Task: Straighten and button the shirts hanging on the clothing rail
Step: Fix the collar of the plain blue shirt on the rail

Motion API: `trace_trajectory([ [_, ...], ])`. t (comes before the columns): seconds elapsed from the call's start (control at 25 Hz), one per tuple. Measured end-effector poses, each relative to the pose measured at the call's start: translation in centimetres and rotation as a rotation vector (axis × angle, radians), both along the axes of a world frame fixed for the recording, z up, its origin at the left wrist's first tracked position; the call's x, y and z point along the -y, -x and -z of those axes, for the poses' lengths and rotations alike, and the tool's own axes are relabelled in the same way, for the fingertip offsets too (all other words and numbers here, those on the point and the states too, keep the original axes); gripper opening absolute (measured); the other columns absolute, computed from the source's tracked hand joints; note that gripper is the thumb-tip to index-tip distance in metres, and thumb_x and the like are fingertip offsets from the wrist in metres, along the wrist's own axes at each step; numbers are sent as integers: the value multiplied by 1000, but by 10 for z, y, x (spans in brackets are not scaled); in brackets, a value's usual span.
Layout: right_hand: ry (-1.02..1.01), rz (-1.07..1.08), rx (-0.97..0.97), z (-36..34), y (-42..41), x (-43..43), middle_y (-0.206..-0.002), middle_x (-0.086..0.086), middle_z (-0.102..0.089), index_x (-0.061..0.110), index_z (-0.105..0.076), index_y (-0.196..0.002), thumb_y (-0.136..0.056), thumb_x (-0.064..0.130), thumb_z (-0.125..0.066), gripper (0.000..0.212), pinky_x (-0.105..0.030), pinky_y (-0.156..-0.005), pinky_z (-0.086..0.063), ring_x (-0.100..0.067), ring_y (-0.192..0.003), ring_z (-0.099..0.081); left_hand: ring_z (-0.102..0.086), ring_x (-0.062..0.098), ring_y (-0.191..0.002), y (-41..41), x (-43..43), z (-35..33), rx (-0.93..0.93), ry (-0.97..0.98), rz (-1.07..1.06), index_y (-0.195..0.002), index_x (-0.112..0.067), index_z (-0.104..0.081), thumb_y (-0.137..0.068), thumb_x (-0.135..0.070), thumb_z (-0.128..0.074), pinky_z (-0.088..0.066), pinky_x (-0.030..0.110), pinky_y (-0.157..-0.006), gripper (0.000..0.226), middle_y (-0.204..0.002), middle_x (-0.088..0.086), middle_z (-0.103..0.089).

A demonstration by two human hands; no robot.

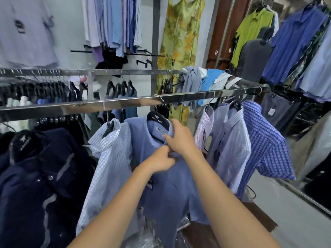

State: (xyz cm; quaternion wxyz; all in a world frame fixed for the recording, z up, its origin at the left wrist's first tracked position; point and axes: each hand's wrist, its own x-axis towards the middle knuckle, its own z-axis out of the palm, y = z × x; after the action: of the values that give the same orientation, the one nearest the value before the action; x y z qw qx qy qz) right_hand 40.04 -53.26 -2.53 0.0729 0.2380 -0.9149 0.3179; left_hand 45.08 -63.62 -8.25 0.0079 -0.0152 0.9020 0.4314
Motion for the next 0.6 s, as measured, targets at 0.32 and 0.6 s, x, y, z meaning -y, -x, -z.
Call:
trace_trajectory([
  [0.32, 44, -95, 12, 13, 57, -26, -96, -11, -64, 20, -51, -127, -92, 10, -53, 36, -38, -67, -45, -37, -87, -57, -70, 13, -90, 18, 50, -16, -26, -259, -352, -99, -4, -74, -85, 18, -47, -51, 11, -60, 38, -101, 9, -73],
  [0.6, 37, -45, 71, 4, 91, -64, -109, -12, -65, 23, -51, -131, -90, 8, -50, 43, -44, -84, -50, -41, -103, -59, -60, 27, -116, 64, 92, 20, -74, -314, -742, -120, -14, -59, -91, 9, -39, -50, 39, -94, 42, -131, 8, -62],
])
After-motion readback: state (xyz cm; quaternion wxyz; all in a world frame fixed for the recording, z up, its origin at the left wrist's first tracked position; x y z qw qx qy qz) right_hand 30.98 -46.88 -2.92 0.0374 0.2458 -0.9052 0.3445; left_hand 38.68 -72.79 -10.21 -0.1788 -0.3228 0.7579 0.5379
